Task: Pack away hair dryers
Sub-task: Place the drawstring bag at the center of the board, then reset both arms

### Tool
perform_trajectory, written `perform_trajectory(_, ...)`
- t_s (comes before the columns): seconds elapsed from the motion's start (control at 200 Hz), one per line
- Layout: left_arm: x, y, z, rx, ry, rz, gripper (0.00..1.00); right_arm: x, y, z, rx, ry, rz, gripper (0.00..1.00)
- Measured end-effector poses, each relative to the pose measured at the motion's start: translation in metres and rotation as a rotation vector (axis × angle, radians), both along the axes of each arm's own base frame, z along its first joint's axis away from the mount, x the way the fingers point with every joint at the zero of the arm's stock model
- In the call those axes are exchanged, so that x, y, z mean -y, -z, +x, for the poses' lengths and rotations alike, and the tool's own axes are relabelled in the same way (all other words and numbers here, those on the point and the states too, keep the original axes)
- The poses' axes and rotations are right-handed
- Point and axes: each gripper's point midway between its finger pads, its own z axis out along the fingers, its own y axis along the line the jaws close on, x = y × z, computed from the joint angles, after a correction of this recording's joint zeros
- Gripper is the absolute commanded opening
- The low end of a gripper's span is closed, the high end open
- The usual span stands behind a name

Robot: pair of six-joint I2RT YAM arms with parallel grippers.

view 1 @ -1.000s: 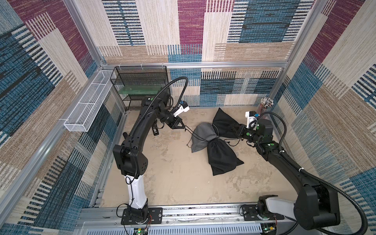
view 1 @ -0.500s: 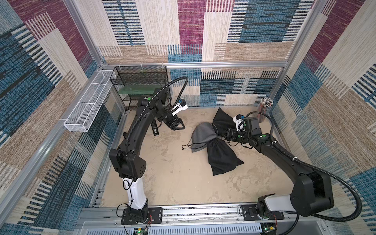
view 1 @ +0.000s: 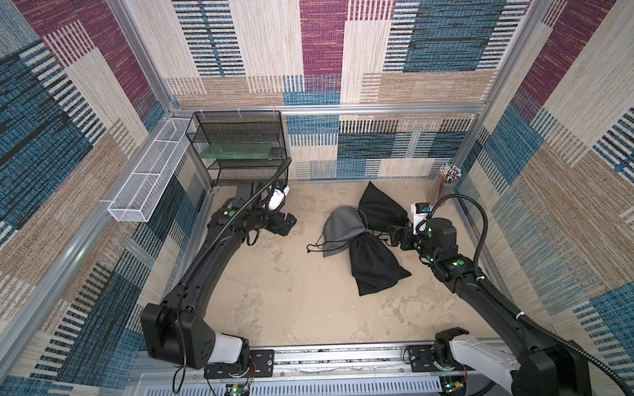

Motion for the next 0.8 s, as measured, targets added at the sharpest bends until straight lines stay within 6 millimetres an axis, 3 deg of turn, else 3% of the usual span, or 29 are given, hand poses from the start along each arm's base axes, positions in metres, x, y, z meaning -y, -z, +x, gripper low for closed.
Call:
perform_trajectory(0.09,-0.024,0.024,0.012,0.060,-0.116,-0.040,1.00,0.024,-0.001,0.009,0.082,0.069,-0.021,0.95)
perform_trajectory(0.16,-0.045,0.047,0.017,0.101,-0.195,-0.058,1.00,0.041,0.010,0.012,0.101,0.110,-0.032,0.95)
perform_trajectory(0.381,-0.089,0.121,0.021,0.165,-0.310,-0.075,1.00,0.096,0.046,-0.002,0.143,0.273,-0.043,0.95)
perform_trajectory(0.441,-0.100,0.121,0.026,0.198,-0.342,-0.092,1.00,0.107,0.054,-0.010,0.162,0.321,-0.034,0.95)
perform_trajectory(0.521,-0.112,0.102,0.034,0.286,-0.368,-0.134,1.00,0.114,0.068,-0.021,0.166,0.360,-0.012,0.95)
perform_trajectory(0.651,-0.104,0.080,0.020,0.354,-0.324,-0.164,1.00,0.122,0.074,-0.028,0.185,0.405,0.003,0.95)
perform_trajectory(0.696,-0.101,0.084,0.011,0.362,-0.307,-0.172,1.00,0.124,0.071,-0.029,0.209,0.413,0.004,0.95)
perform_trajectory(0.801,-0.099,0.117,-0.009,0.311,-0.296,-0.174,1.00,0.130,0.064,-0.034,0.255,0.440,0.004,0.95)
